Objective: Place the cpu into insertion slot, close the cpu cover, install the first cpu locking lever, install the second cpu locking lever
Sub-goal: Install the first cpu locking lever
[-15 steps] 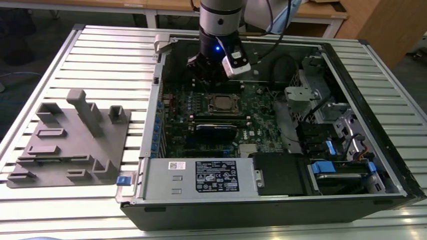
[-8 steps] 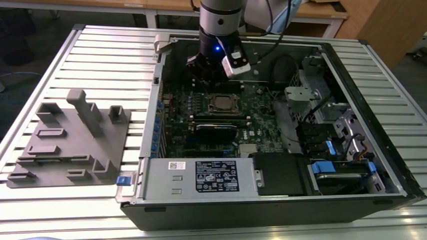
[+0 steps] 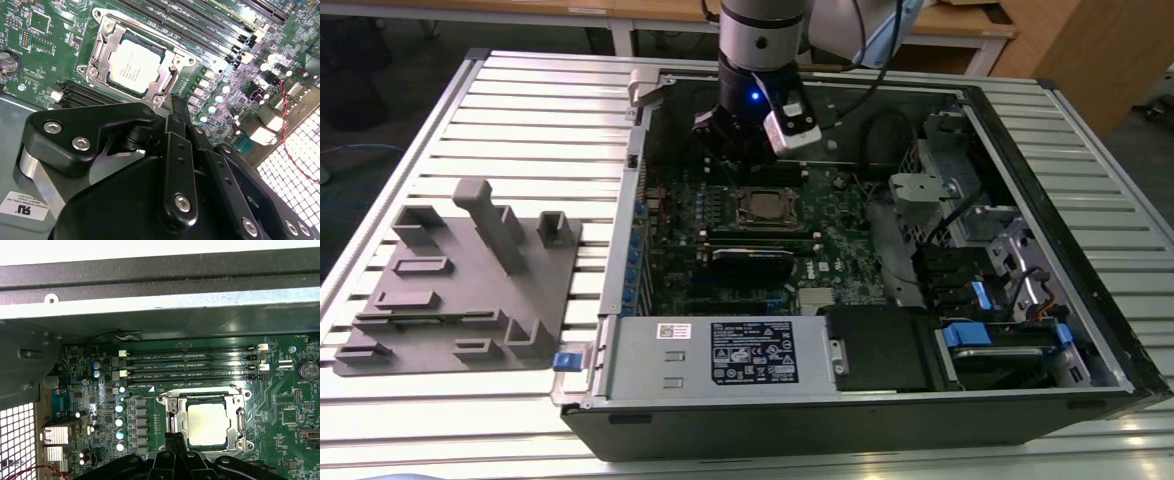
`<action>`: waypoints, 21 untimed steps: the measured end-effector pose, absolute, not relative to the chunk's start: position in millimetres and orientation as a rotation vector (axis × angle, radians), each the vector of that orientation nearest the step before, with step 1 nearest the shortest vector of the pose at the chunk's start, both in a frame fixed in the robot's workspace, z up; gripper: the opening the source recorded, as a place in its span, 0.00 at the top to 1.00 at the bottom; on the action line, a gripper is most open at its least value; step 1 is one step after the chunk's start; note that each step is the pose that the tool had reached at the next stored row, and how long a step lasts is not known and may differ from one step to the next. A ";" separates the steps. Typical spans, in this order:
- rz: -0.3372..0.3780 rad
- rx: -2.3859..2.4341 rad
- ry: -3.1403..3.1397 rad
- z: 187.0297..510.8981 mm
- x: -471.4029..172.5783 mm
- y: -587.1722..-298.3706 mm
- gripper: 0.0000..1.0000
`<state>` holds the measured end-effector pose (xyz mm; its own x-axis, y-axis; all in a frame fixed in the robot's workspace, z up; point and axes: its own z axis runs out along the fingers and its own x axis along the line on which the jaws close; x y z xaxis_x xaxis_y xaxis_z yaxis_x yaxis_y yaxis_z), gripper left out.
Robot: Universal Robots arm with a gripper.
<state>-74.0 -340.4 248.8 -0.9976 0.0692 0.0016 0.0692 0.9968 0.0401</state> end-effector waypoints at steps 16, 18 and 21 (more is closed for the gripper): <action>-0.063 -0.109 -3.139 248.9 -82.8 -340.4 0.89; -0.063 -0.109 -3.139 248.8 -86.5 -340.4 0.89; -0.063 -0.109 -3.139 248.8 -91.6 -340.4 0.89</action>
